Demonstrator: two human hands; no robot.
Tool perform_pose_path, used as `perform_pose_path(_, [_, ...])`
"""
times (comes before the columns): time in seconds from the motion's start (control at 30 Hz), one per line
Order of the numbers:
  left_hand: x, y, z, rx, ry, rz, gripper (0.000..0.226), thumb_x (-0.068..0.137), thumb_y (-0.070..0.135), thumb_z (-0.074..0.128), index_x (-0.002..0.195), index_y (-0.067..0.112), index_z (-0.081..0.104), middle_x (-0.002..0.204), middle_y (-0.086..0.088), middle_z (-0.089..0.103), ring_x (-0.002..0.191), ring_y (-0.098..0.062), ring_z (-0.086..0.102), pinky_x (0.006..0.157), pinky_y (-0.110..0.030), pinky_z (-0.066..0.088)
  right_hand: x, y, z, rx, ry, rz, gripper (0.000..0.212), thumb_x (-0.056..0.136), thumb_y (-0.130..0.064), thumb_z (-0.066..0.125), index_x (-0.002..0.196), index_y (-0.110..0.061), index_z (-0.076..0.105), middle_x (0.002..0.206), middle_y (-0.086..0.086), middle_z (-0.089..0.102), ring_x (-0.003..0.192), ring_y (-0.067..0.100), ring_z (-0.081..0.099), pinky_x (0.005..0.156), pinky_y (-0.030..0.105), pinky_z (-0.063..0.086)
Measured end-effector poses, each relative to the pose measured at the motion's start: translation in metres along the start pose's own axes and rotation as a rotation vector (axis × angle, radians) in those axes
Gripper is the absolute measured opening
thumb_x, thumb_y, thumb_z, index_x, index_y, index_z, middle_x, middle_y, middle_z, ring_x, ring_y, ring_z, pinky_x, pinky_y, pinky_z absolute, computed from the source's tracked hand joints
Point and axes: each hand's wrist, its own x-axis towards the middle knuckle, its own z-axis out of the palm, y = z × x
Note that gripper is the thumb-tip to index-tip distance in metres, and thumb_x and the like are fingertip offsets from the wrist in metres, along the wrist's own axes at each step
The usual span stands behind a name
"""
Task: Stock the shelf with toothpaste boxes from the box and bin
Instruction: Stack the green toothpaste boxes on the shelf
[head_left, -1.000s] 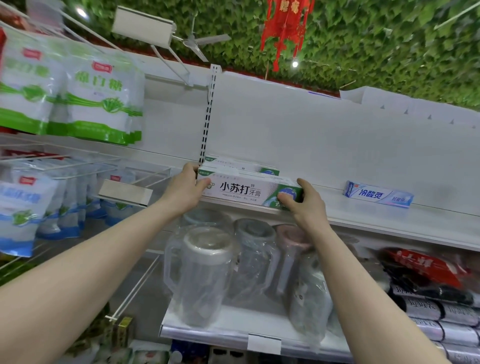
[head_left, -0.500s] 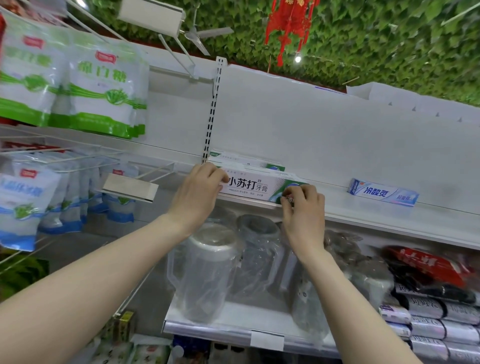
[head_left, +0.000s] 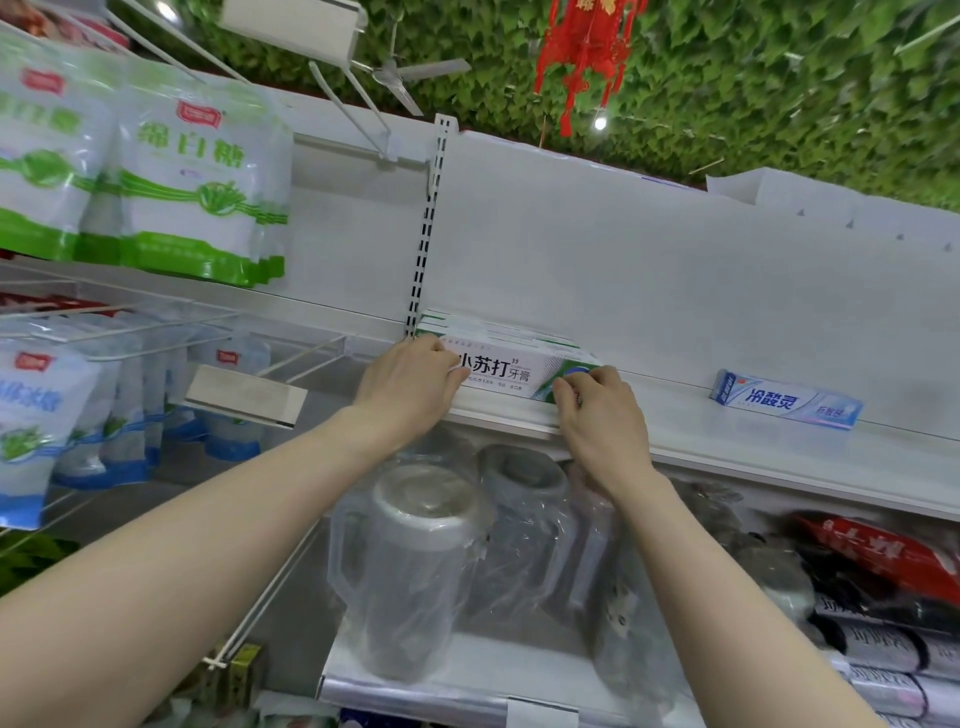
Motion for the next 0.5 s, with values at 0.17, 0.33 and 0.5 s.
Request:
perform_pose_path(0.17, [0.011, -0.002, 0.006, 0.023, -0.038, -0.028, 0.043, 0.102, 0.042, 0.034, 0.112, 0.018, 0.068, 0.116, -0.003, 0.059, 0.104, -0.026, 0.057, 0.078, -0.033, 0.041, 0.015, 0.001, 0.005, 0.030, -0.062, 0.019, 0.040, 0.102, -0.034, 0.037, 0.099, -0.011, 0.070, 0.113, 0.008, 0.054, 0.106, 0.030, 0.051, 0.081, 0.033, 0.038])
perform_pose_path(0.33, [0.020, -0.004, 0.010, 0.035, -0.072, -0.069, 0.045, 0.102, 0.043, 0.032, 0.112, 0.017, 0.067, 0.118, -0.005, 0.058, 0.104, -0.029, 0.058, 0.081, -0.036, 0.043, 0.025, 0.002, 0.008, -0.001, -0.129, 0.010, 0.041, 0.102, -0.034, 0.035, 0.102, -0.014, 0.071, 0.115, 0.007, 0.054, 0.107, 0.030, 0.052, 0.086, 0.034, 0.040])
perform_pose_path(0.5, [0.021, -0.003, 0.013, 0.054, -0.113, -0.094, 0.047, 0.102, 0.045, 0.031, 0.112, 0.016, 0.066, 0.124, -0.006, 0.056, 0.110, -0.029, 0.056, 0.085, -0.036, 0.041, 0.025, 0.004, 0.010, -0.033, -0.182, -0.017, 0.037, 0.101, -0.035, 0.035, 0.102, -0.018, 0.067, 0.120, 0.006, 0.052, 0.109, 0.030, 0.052, 0.089, 0.035, 0.043])
